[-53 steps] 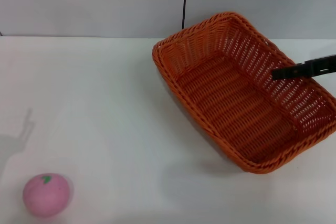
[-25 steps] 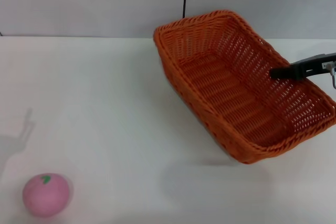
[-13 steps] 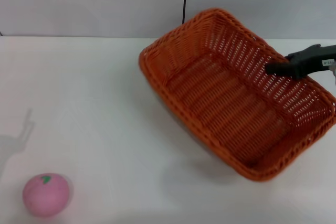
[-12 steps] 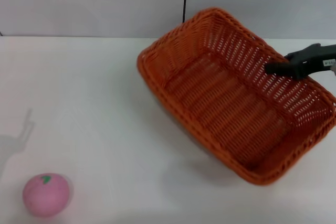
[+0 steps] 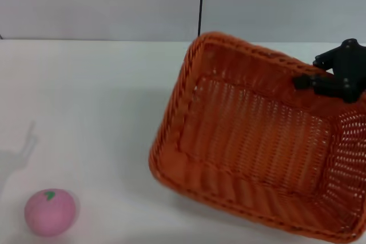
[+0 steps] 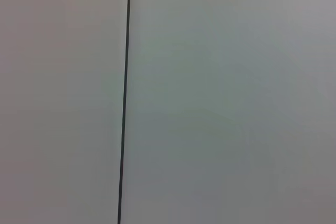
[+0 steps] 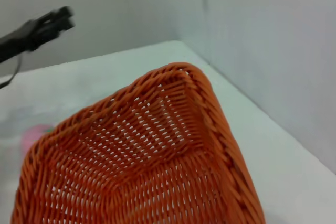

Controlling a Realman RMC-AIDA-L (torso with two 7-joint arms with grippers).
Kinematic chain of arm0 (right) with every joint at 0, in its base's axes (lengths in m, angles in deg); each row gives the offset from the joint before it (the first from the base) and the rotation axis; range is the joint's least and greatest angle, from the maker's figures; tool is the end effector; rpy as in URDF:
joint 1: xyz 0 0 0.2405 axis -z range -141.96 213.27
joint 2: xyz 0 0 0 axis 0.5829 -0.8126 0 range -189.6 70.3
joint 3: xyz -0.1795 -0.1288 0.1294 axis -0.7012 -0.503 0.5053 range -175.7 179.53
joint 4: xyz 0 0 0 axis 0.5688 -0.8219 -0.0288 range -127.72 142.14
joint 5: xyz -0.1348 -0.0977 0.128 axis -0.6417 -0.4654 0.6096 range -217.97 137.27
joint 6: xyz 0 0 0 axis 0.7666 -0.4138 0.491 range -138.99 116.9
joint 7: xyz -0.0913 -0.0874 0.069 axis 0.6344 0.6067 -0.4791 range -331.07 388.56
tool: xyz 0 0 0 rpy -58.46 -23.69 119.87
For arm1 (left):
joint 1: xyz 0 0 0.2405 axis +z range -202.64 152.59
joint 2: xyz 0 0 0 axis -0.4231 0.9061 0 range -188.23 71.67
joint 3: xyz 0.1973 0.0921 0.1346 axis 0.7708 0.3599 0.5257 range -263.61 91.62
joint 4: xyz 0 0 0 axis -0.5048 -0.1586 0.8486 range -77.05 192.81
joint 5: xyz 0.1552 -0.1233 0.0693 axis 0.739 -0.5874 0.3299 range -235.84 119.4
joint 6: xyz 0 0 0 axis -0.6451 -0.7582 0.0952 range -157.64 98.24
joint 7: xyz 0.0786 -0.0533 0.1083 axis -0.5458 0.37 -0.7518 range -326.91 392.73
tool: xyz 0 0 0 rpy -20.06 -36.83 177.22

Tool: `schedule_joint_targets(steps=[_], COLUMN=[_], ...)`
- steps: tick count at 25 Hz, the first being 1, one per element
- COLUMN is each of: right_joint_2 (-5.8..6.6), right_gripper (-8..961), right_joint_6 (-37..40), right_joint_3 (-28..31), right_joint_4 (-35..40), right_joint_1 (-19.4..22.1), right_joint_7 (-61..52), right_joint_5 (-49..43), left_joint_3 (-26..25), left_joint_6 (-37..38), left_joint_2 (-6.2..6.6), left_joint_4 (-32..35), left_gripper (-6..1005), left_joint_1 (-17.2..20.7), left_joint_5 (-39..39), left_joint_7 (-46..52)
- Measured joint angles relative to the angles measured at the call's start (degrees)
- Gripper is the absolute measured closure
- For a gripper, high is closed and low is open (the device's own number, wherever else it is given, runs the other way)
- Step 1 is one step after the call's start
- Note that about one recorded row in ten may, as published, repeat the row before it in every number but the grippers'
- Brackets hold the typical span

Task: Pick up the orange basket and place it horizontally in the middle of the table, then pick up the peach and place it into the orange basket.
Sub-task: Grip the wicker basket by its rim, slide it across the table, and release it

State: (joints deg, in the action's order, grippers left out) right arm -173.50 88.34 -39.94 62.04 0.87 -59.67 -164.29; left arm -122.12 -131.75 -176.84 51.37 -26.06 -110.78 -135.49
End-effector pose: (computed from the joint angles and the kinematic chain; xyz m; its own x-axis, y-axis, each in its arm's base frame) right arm 0.2312 0.3543 0.0681 0.9418 -0.2197 -0.2543 -0.2689 -0.9465 -0.1782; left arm -0.3613 0.1590 0.0205 0.6633 -0.2751 0.6960 0.7021 -0.0930 -0.7059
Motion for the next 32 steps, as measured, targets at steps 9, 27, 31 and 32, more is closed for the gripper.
schedule_joint_targets(steps=[9,27,31,32], right_joint_2=[0.44,-2.92,-3.42,-3.48], right_gripper=[796,775,770,769], right_joint_6=[1.9,-12.5,-13.7,-14.1], right_joint_3=[-0.7,-15.7,-16.1,-16.1], right_joint_4=[0.8,-0.1,-0.1,-0.1], right_joint_1=[-0.8,-4.4,-4.8,-4.9], right_joint_7=[9.1,13.8,14.0,14.1], right_joint_5=[-0.2,-3.9,-4.8,-4.8], left_joint_3=[0.9,1.4,1.4,1.4], left_joint_6=[-2.1,-7.2,-7.2,-7.2], left_joint_2=[0.09,0.09,0.06,0.06], left_joint_4=[0.2,0.3,0.4,0.4], left_gripper=[190,190,190,190], left_joint_1=[1.6,4.7,4.8,4.8], left_joint_5=[0.0,0.0,0.0,0.0], left_joint_7=[0.0,-0.2,-0.2,-0.2])
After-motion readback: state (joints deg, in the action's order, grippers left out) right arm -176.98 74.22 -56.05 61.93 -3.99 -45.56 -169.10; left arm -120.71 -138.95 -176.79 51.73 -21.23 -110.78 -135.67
